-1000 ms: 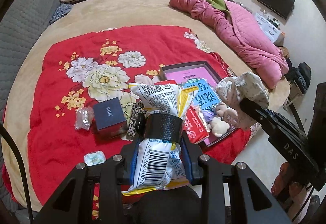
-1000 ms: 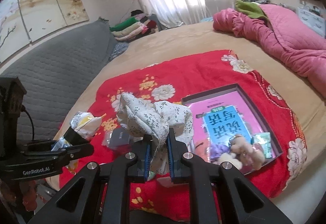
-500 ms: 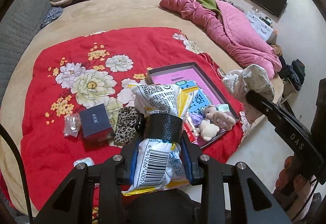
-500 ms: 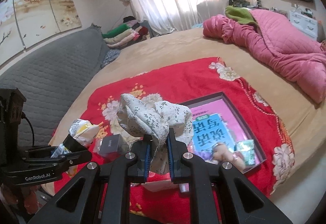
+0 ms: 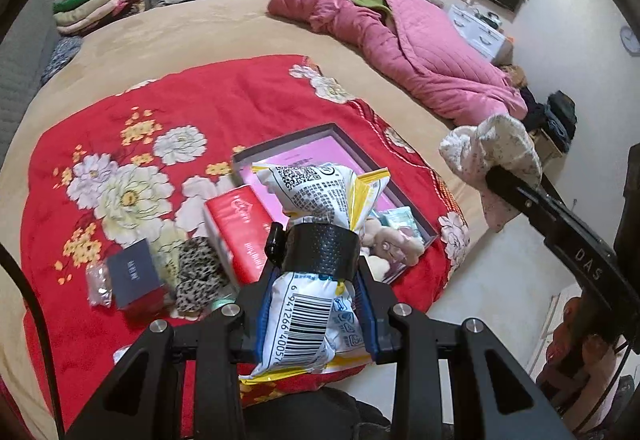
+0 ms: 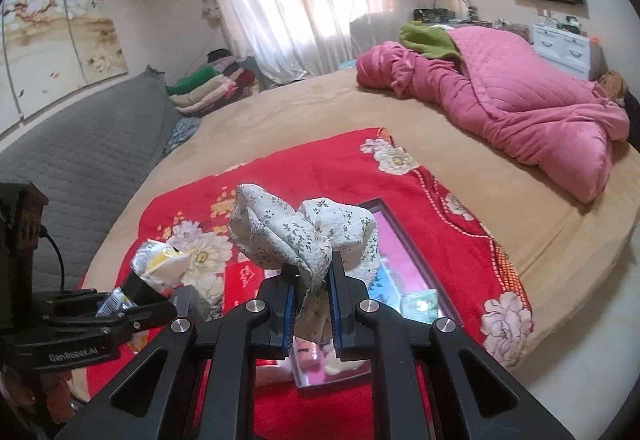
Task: Organize soft objects
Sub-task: 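Lift and carry the snack bag with left tool while right tool carries the scrunchie over the box, then open the right tool to drop the scrunchie while left tool lowers and releases the snack bag into the box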
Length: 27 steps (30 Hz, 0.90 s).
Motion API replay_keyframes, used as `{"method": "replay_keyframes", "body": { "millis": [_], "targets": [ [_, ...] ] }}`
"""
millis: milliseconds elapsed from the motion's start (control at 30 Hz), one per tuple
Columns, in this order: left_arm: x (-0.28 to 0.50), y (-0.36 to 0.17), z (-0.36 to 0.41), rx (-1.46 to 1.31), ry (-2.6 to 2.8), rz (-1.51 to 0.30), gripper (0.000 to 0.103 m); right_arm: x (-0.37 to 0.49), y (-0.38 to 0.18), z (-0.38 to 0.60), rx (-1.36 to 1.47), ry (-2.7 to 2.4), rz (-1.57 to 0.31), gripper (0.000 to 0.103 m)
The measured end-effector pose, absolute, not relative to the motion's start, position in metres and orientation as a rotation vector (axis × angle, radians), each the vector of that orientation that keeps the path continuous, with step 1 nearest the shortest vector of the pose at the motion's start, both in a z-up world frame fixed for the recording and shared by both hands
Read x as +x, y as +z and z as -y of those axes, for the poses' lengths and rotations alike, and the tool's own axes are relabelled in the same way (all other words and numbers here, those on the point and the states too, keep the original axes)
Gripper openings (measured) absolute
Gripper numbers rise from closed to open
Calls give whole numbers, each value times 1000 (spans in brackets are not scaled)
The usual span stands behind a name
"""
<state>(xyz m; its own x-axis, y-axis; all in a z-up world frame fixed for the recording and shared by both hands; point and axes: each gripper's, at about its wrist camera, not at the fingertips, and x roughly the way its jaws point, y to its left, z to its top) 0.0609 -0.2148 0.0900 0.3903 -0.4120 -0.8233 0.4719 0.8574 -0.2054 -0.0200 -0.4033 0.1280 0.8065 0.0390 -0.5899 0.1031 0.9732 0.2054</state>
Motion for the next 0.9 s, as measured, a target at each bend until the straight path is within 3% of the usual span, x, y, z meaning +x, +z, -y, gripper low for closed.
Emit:
{"method": "replay_keyframes", "body": {
  "millis": [900],
  "targets": [
    [100,31,301,167,-627,-1138,36,18,117,458,246,-97,-651,14]
  ]
}}
